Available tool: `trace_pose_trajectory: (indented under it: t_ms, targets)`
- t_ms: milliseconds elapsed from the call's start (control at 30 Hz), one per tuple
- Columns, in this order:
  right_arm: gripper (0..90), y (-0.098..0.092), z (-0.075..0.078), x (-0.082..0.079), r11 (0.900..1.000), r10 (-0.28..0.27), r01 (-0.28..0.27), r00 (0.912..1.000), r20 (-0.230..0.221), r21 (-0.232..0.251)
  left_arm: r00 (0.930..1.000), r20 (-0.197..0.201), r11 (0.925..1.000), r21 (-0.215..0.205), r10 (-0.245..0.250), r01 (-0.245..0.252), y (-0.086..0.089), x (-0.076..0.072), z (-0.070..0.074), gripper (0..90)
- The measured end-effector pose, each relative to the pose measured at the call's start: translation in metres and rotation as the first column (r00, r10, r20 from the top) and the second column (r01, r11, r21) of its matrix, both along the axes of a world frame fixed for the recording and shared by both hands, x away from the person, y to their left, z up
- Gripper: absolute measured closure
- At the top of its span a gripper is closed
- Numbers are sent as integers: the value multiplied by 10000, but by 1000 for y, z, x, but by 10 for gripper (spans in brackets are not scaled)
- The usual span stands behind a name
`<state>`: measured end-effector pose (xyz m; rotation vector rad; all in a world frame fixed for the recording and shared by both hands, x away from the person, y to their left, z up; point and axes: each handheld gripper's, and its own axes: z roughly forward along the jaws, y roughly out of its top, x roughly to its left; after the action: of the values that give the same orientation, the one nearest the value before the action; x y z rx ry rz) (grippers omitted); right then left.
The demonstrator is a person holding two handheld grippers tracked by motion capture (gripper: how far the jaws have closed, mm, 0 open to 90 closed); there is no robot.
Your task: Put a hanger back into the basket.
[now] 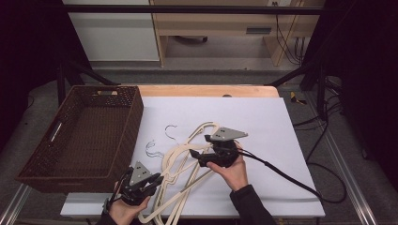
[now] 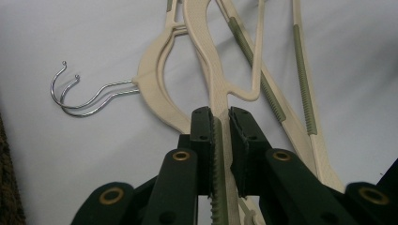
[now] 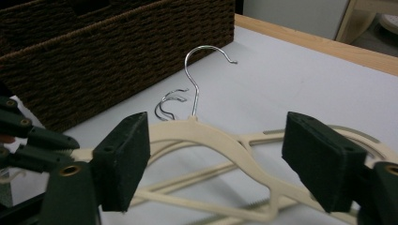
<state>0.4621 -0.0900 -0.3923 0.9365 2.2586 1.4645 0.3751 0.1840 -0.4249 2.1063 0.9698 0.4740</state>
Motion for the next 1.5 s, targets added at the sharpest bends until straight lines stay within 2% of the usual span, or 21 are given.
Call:
trace_pose_trajectory:
  t_ms: [100,133,233,367,400,500,567,633,667,700,733,767,1033,1200,1300,1333,1400,1467,1500]
  targets:
    - [321,21,-6,12,9999,101,-102,9997,-203,-33,9999,121,9999,101,-33,32,-1,-2,1,800]
    - [321,21,-6,12,9999,101,-102,9997,-203,-33,9999,132,9999,124,-43,41,-2,-2,1,800]
    - [382,37,-12,24,10000,64,-67,9991,-414,-67,9998,167,9999,98,-49,48,-2,-3,1,799]
    - [430,48,-16,29,9999,6,-14,9987,-517,-160,9998,148,9998,170,-120,118,-2,-3,2,800]
    - [457,50,-18,31,9999,38,-47,9984,-569,-160,9998,182,9999,65,-90,89,-3,-3,2,799]
    - [546,57,-24,40,9997,-59,40,9969,-790,-237,9998,200,9999,100,-75,73,-3,-4,2,800]
    - [566,58,-25,41,9997,-58,39,9964,-846,-227,9998,186,9999,107,-76,74,-3,-4,2,799]
    - [651,60,-30,45,9993,-47,11,9953,-970,-371,9998,178,9999,100,-89,88,-3,-4,1,799]
    - [651,60,-30,45,9993,-47,11,9953,-970,-371,9998,175,9999,88,-107,105,-3,-4,1,799]
    - [709,61,-32,44,9994,113,-151,9934,-1140,-320,9998,126,9998,117,-137,136,-4,-4,0,799]
    - [709,61,-32,44,9994,113,-151,9934,-1140,-320,9998,126,9998,117,-137,136,-4,-4,0,798]
    - [786,61,-32,43,9994,228,-260,9922,-1228,-245,9998,114,9999,88,-142,141,-4,-4,-1,799]
    - [874,59,-28,45,9988,398,-443,9819,-1853,-204,9996,133,9996,125,-246,244,-7,-7,-2,798]
    - [888,58,-26,42,9993,273,-315,9801,-1968,-180,9994,173,9994,152,-307,304,-8,-9,-4,797]
    - [891,57,-23,38,9996,181,-215,9817,-1893,-158,9993,34,9993,96,-369,368,-10,-10,-5,794]
    - [893,57,-22,35,9998,60,-98,9829,-1838,-198,9991,67,9989,195,-418,416,-9,-9,-6,792]
    - [893,57,-19,30,9998,25,-53,9873,-1586,-176,9988,-29,9987,138,-493,493,-9,-9,-7,783]
    - [894,57,-17,25,9998,12,-39,9901,-1406,-191,9983,-70,9983,15,-582,582,-10,-8,-7,696]
    - [894,57,-16,22,9999,30,-54,9894,-1454,-162,9982,-48,9982,-46,-602,602,-10,-8,-6,657]
